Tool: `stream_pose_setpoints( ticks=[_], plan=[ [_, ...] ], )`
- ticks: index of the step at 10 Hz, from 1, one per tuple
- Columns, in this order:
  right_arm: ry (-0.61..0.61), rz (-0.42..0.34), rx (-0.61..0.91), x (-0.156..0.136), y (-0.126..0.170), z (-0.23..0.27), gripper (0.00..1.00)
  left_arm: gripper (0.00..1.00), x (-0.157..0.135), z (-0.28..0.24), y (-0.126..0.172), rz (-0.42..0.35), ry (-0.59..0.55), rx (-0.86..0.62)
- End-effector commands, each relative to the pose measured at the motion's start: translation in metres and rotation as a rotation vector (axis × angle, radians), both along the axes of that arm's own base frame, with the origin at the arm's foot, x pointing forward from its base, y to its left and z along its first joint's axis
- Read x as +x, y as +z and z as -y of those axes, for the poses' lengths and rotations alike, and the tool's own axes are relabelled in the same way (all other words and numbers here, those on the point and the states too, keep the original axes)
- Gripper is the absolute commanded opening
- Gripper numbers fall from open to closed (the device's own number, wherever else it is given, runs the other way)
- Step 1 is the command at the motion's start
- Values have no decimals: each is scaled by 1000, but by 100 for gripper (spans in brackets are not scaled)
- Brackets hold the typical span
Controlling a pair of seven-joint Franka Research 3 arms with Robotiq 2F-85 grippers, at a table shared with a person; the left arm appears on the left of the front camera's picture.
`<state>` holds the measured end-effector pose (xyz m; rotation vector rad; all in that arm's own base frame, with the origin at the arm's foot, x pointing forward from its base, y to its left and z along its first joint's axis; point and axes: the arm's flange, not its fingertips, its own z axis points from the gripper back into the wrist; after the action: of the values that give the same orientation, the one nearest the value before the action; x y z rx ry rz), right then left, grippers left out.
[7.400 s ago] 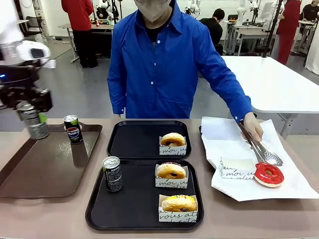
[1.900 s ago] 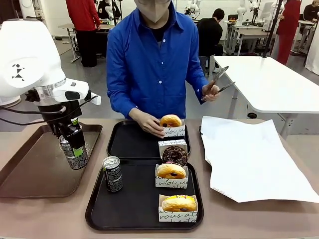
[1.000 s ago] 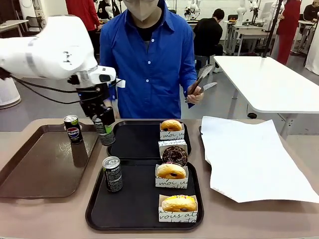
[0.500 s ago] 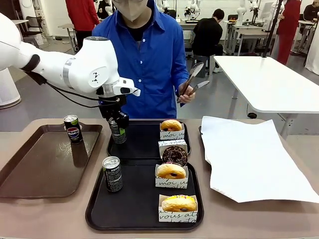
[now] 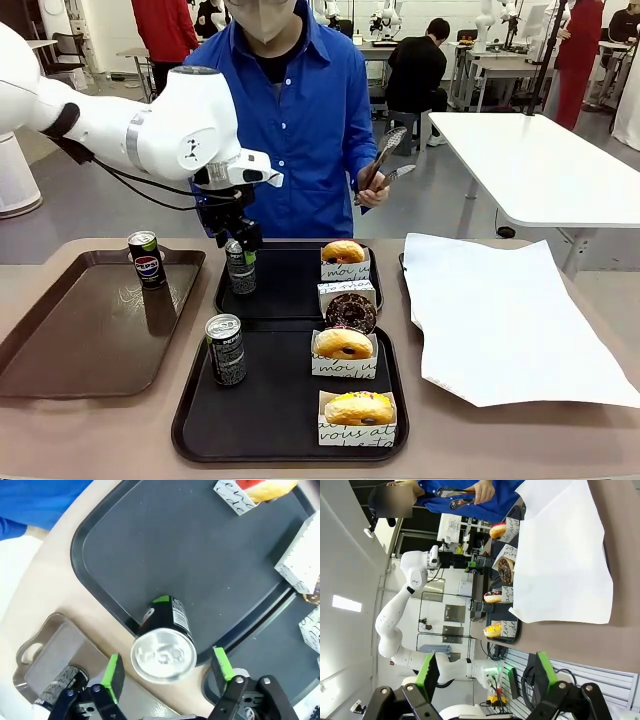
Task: Set up donuts and drinks on trays.
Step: Pick up one Pepsi coke from the Handle tray and place it on the Flat Tray without a Pepsi coke.
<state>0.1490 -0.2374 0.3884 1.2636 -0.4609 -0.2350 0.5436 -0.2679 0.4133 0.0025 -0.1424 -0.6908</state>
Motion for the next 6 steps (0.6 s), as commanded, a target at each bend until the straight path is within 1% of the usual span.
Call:
stream_pose_setpoints(
  ticks=[1,2,3,5,6],
  plan=[
    [-2,25,5,1,0,0,100,91,-33,-11,23,-30,11,-35],
    [-2,25,5,1,0,0,100,100,-51,-18,35,-45,2,-48],
    [-2,25,5,1,0,0,100,100,-70,-29,43,-42,5,-43],
    [-2,25,5,1,0,0,100,100,-106,-61,48,-65,67,-57],
    [-2,25,5,1,0,0,100,100,-123,-76,48,-52,93,-60]
  ],
)
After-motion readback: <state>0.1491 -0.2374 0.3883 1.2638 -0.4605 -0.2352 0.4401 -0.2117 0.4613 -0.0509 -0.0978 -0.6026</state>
